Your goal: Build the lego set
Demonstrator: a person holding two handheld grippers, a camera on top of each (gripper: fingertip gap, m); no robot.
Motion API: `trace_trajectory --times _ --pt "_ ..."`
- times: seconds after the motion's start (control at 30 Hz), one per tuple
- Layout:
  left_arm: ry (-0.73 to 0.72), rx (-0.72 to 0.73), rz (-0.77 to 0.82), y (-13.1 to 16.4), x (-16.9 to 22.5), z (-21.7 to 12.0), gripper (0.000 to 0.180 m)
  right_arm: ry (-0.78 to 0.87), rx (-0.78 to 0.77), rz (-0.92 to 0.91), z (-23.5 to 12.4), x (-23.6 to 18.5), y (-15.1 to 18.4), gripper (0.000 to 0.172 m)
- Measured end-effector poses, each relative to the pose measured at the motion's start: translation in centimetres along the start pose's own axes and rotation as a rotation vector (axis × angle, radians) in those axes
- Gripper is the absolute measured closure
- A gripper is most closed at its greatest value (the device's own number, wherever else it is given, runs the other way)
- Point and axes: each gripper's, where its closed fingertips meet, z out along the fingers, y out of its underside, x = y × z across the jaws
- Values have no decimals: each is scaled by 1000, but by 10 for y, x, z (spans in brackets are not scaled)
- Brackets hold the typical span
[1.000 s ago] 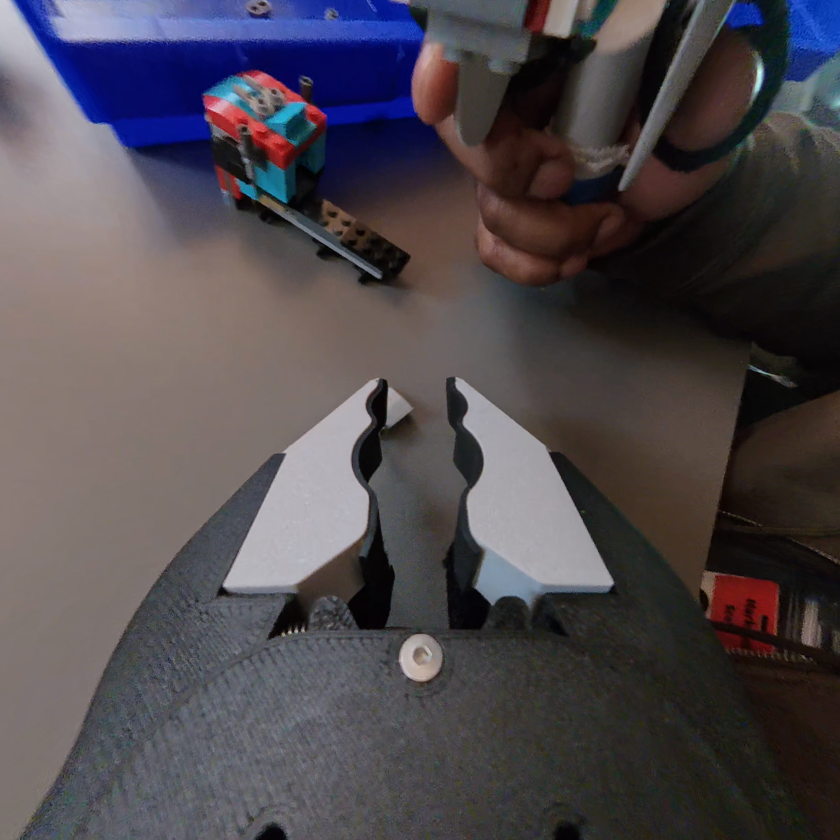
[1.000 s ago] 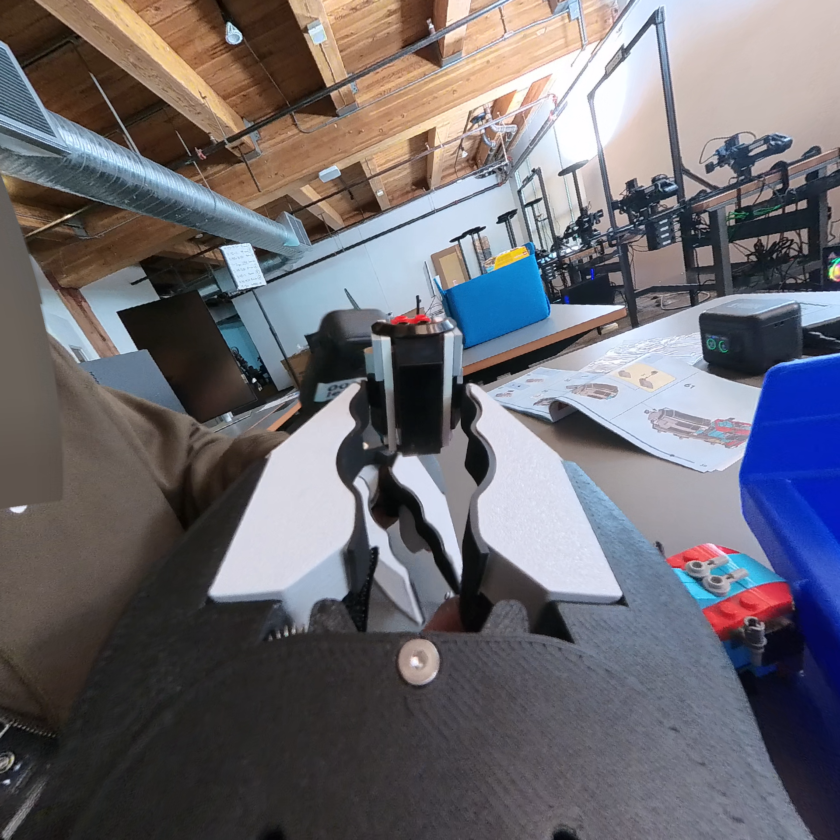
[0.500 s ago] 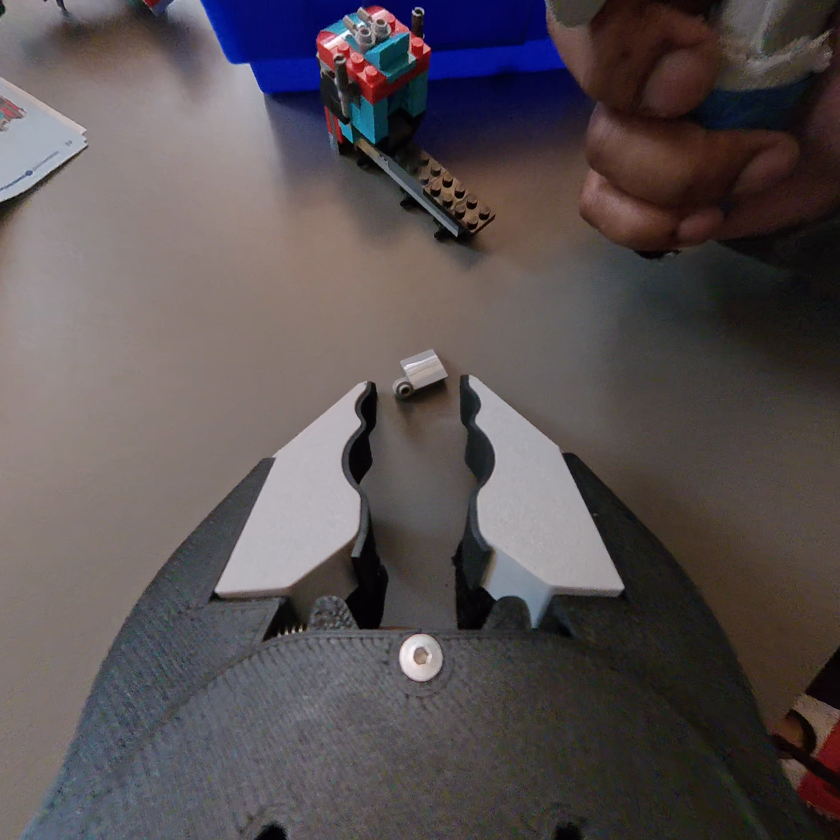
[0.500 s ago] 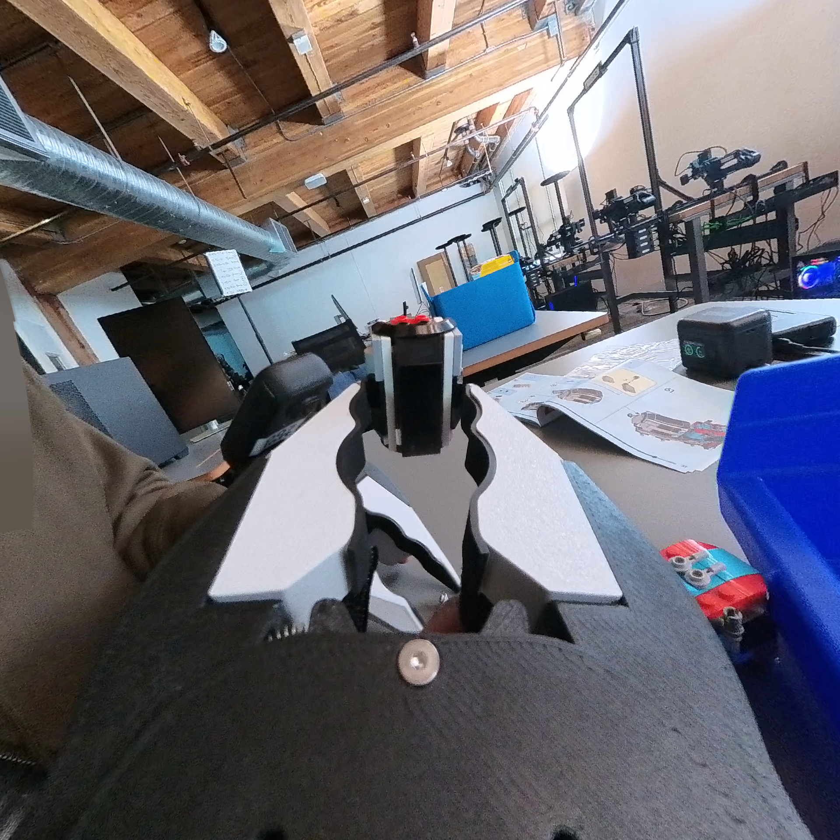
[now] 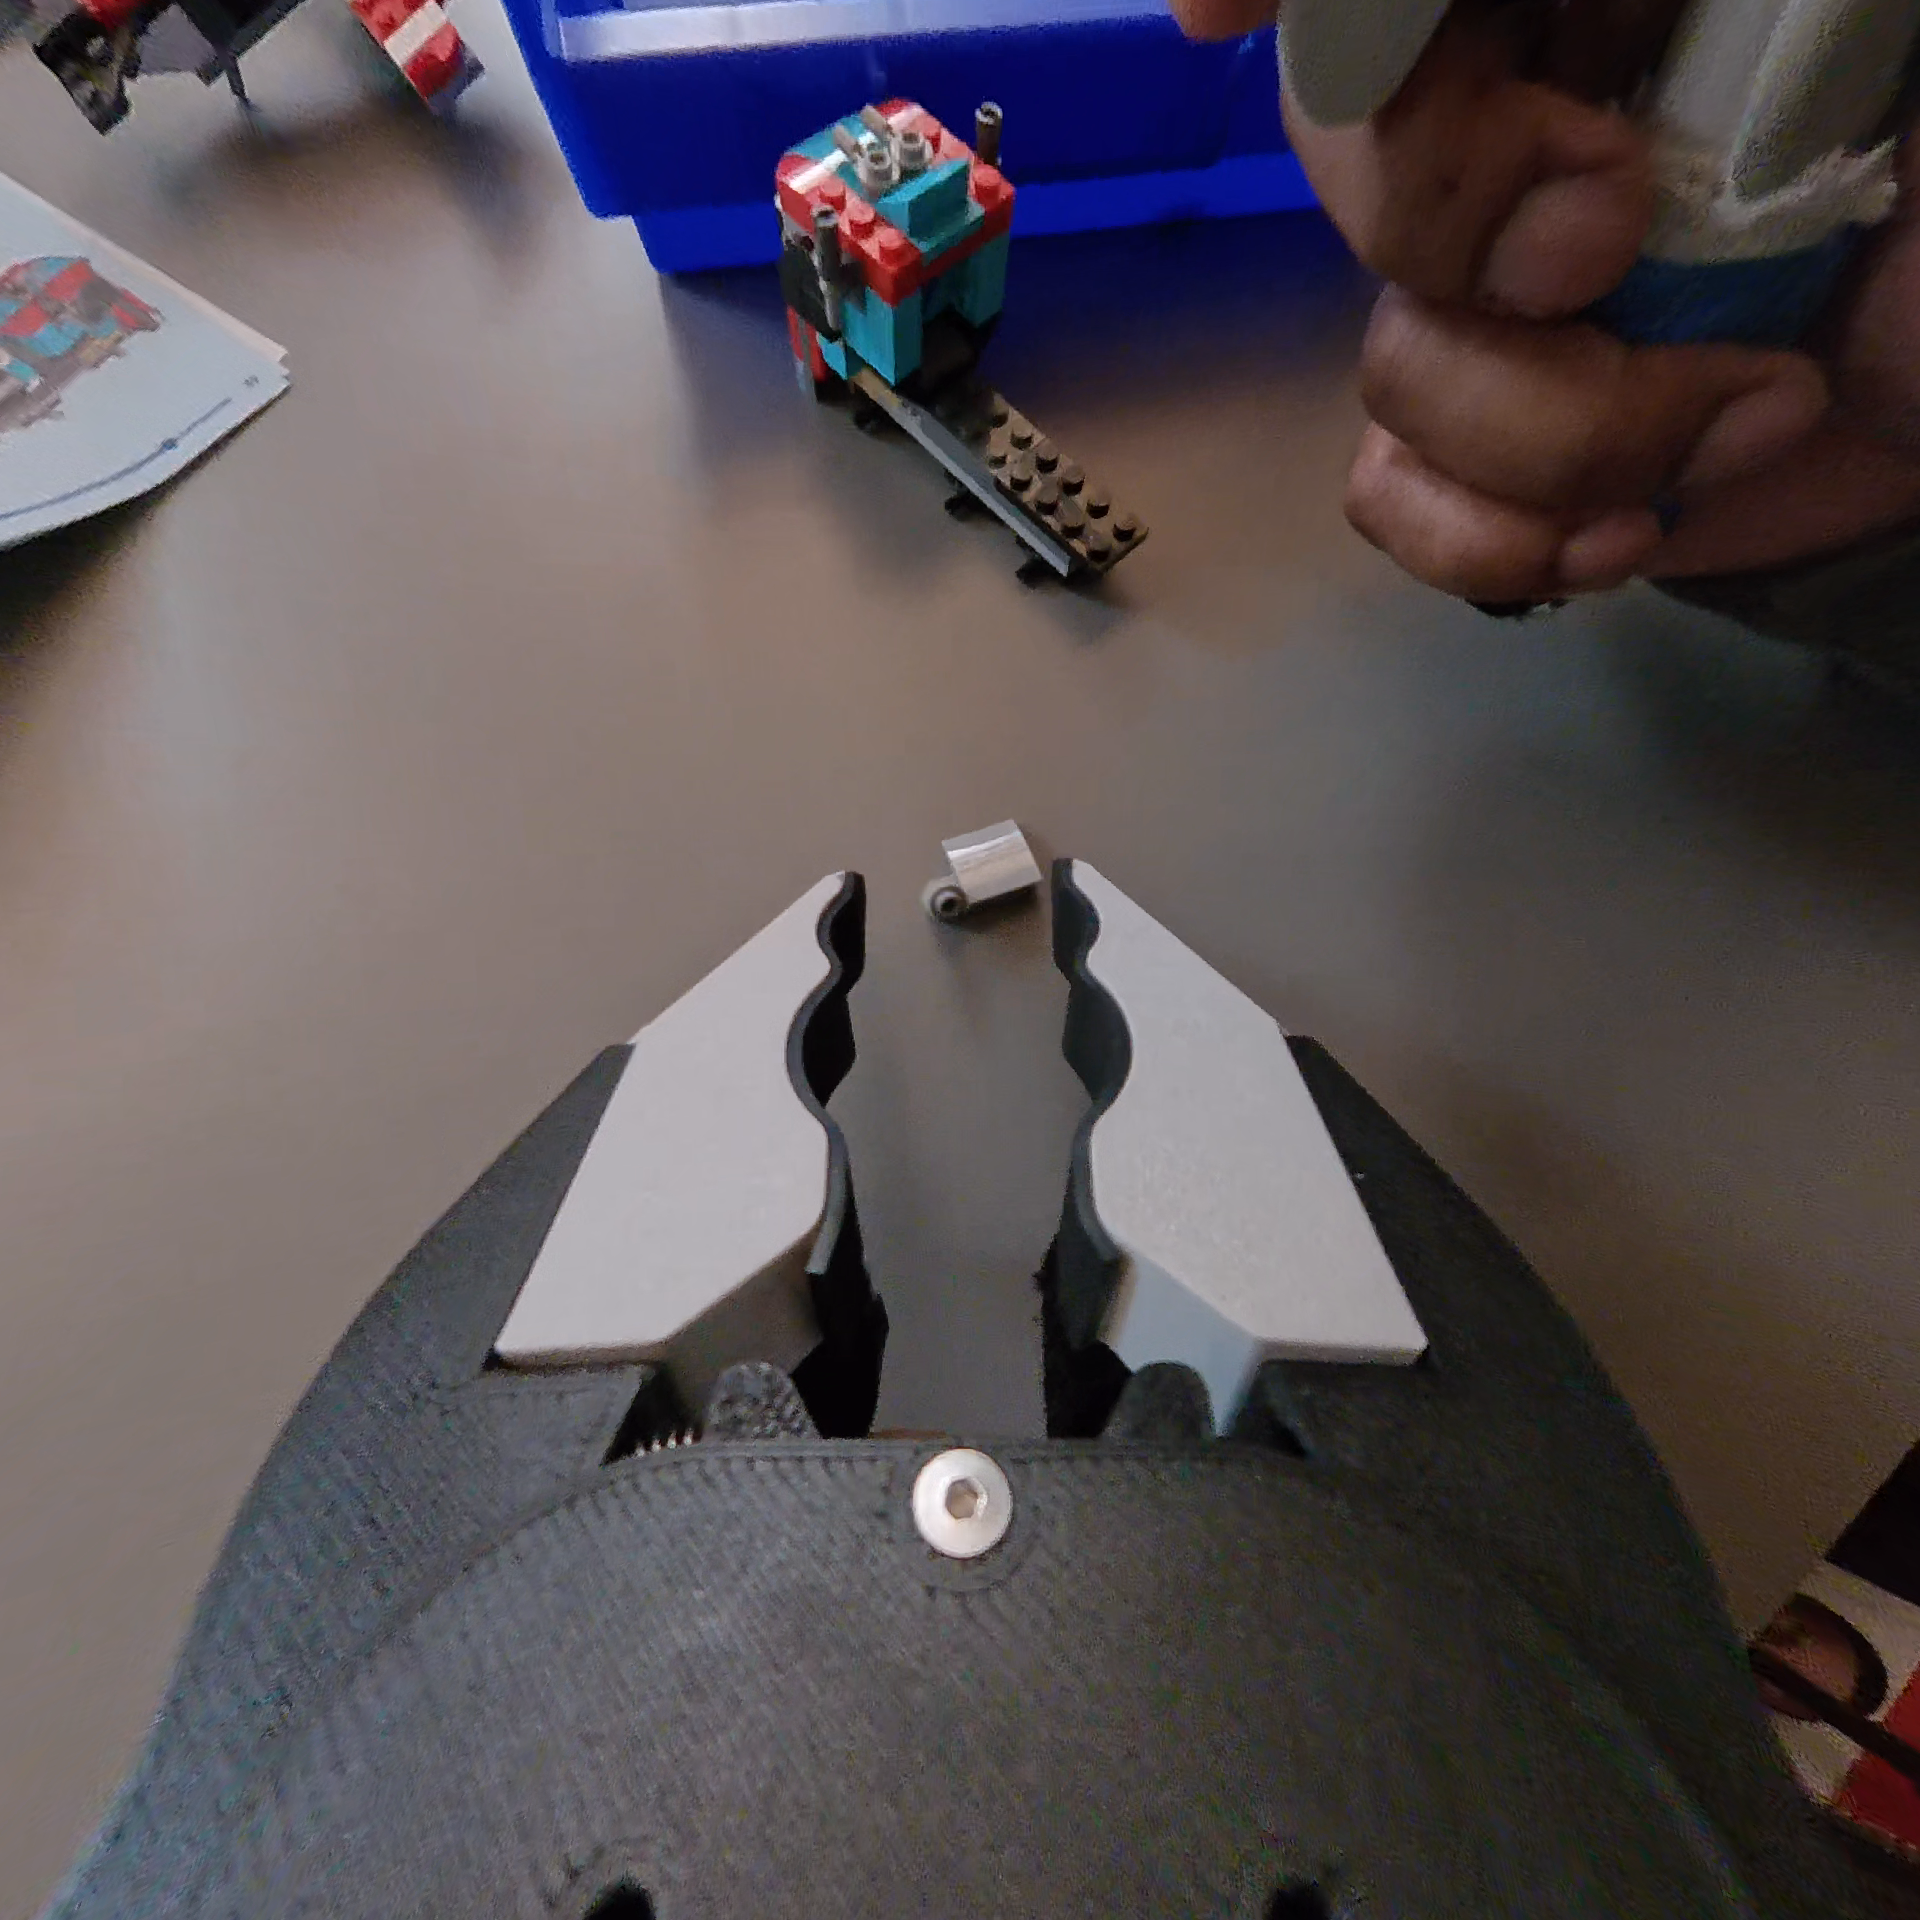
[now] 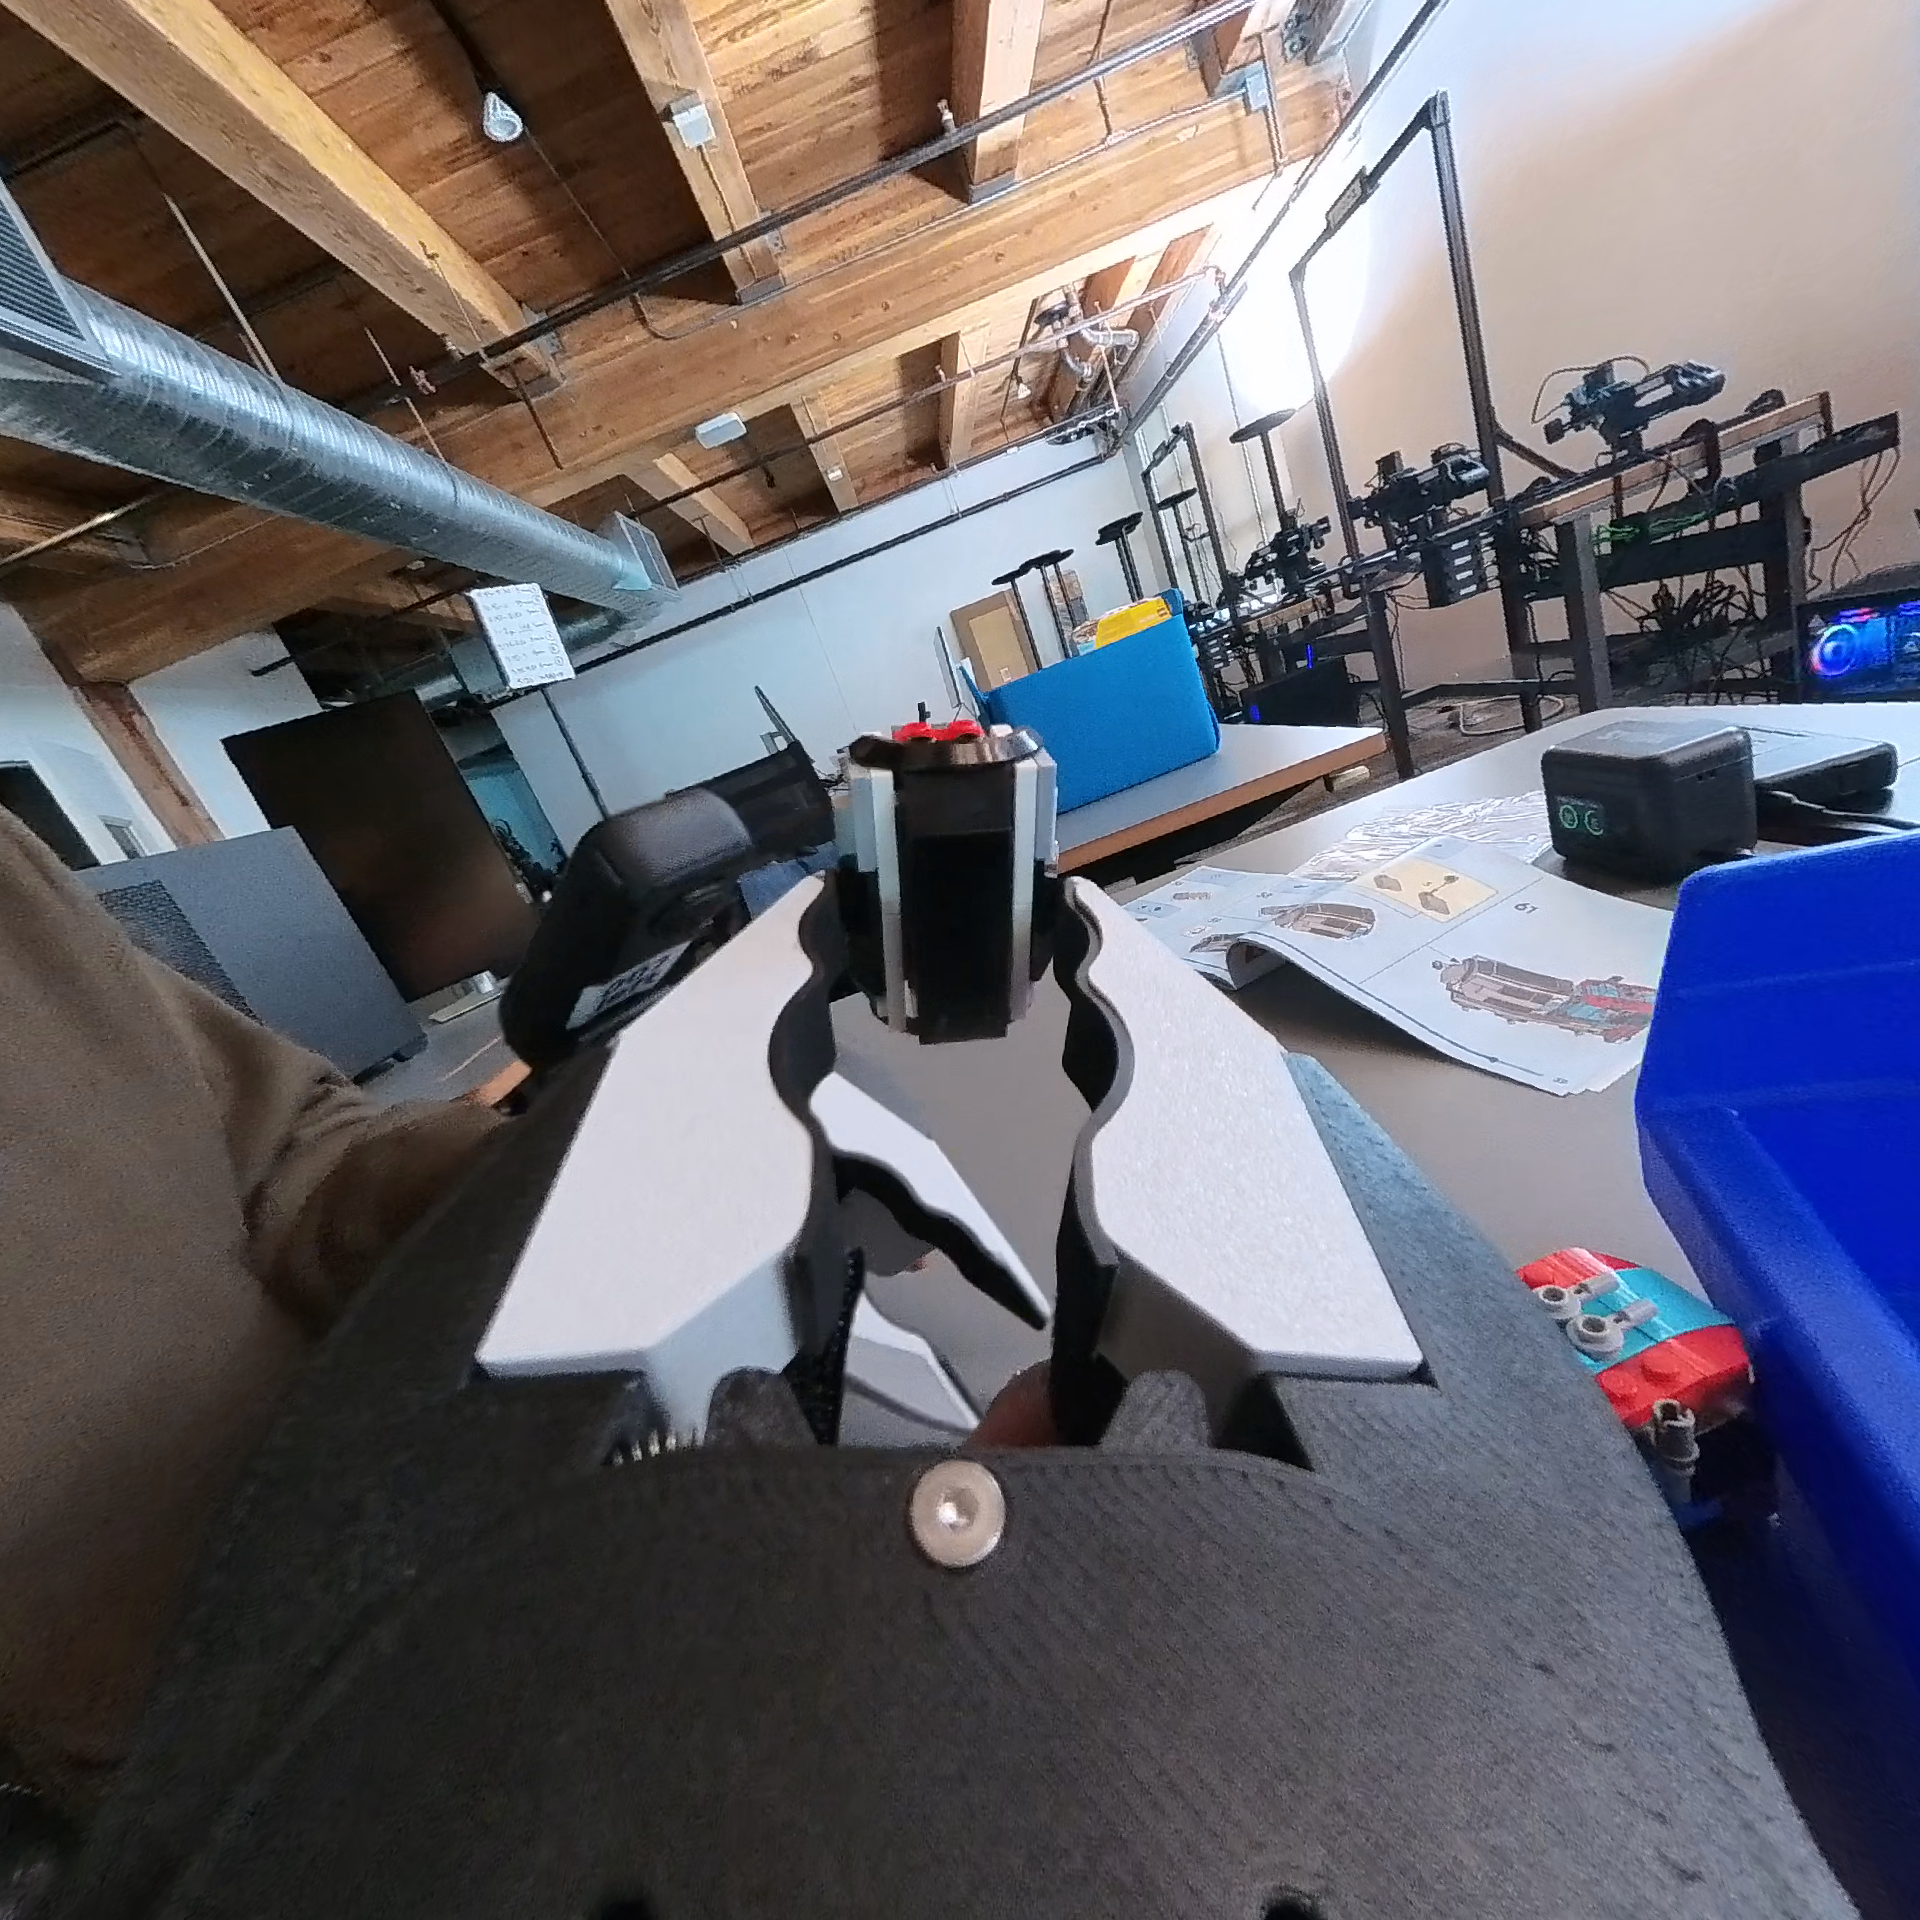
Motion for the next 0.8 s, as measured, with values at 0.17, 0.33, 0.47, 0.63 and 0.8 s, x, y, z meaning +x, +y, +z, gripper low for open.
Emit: trace_trajectory --times 0.17,0.33,0.47,0.63,0.8 --pt "-34 -32 23 12 11 6 144 1 -1 -1 0 0 0 130" --pt "-25 -22 46 7 10 11 149 1 1 -1 0 -1 -1 130" --pt "2 -21 64 1 10 18 152 1 4 -2 0 -1 -2 130" --pt "68 -33 133 2 14 17 146 0 10 4 -2 0 -4 130" --pt "145 -42 228 4 14 15 140 -9 2 6 -1 -1 -3 130"
